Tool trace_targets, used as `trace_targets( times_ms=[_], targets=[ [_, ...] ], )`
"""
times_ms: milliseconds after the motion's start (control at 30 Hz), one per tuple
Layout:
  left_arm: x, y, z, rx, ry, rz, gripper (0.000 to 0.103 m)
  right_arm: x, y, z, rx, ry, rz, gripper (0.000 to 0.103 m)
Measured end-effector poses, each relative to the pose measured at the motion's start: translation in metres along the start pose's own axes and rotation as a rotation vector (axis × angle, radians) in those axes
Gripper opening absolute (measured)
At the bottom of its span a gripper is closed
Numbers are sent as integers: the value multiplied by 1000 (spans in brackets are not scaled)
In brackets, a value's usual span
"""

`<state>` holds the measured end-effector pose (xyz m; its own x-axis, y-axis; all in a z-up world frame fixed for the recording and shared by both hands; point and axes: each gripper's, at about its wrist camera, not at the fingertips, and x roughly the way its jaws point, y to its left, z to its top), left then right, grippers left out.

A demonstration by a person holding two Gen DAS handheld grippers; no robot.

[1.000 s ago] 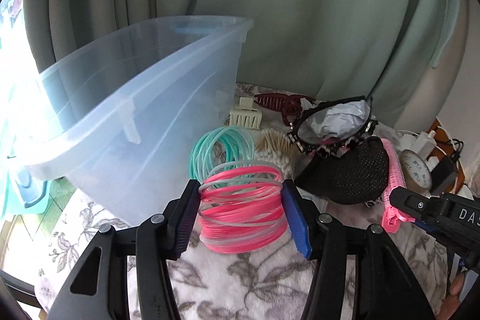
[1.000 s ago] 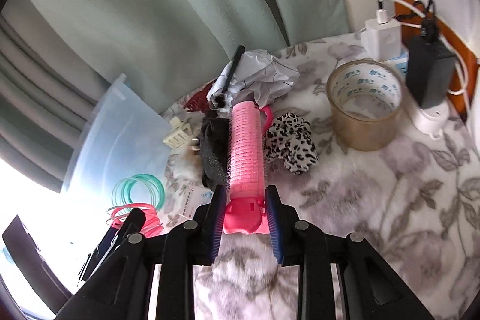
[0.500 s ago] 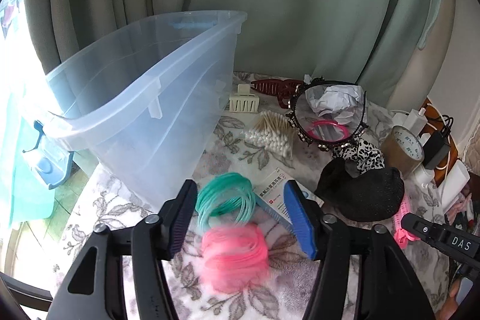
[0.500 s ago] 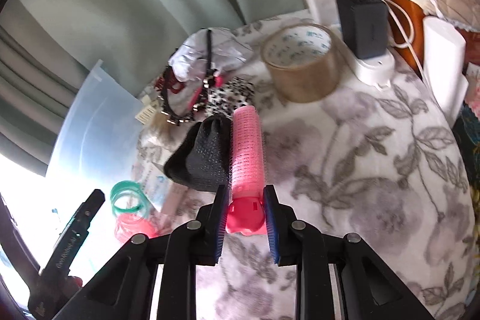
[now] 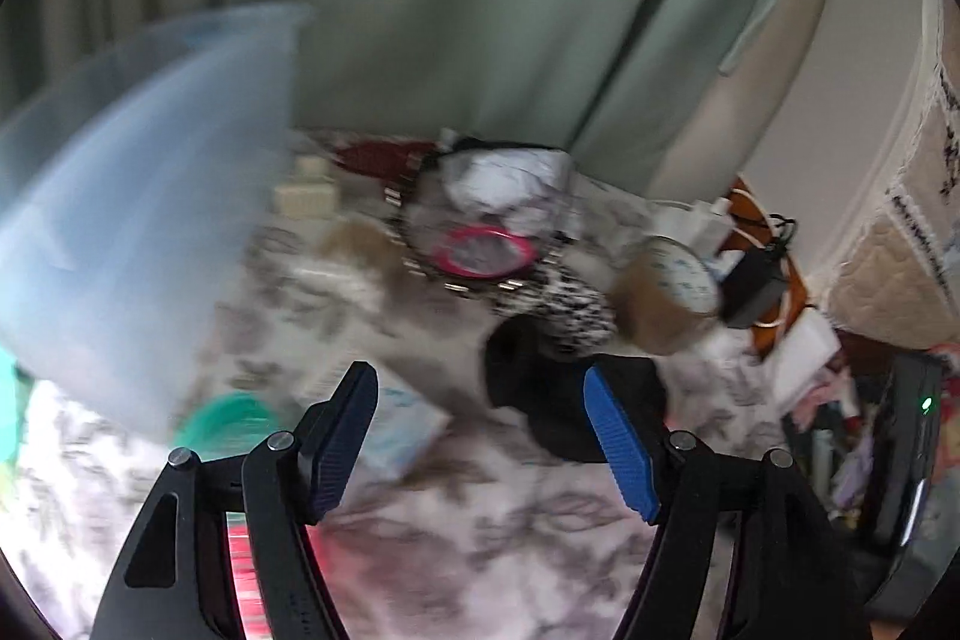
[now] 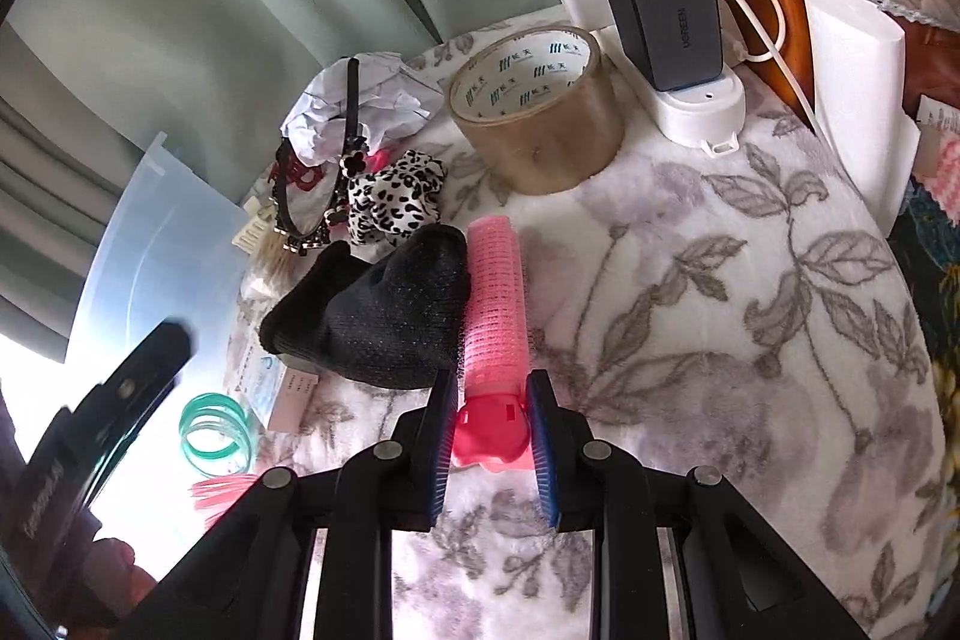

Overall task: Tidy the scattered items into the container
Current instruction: 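Grasp the black fabric item with the left gripper while the right holds the pink roller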

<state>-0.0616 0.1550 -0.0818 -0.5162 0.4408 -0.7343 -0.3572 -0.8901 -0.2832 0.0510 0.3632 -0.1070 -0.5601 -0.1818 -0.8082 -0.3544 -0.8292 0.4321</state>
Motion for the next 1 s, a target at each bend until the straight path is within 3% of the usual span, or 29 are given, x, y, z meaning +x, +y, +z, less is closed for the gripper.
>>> trace_targets(
  times_ms=[100, 200, 267, 333, 533, 900, 1000],
  targets=[
    [27, 2, 3, -109, 76, -118, 72, 2, -6, 1, 10, 5, -4, 25],
    [48, 11, 2, -227, 139, -173, 71, 4, -9, 2, 9, 12, -4, 25],
    [60, 14, 2, -267, 166, -182, 62, 6, -7, 2, -5, 17, -9, 25],
    [65, 12, 0, -261, 178, -168, 39, 8, -7, 2, -8, 24, -13, 26],
    [72, 7, -7, -247, 193, -153, 11, 14, 0, 3, -34, 33, -50, 29],
    [64, 15, -1, -231, 162, -114, 7, 10, 8, 3, -55, 14, -113, 27],
    [59, 22, -1, -242, 151, -88, 6, 7, 9, 4, -71, 2, -177, 26]
  ],
)
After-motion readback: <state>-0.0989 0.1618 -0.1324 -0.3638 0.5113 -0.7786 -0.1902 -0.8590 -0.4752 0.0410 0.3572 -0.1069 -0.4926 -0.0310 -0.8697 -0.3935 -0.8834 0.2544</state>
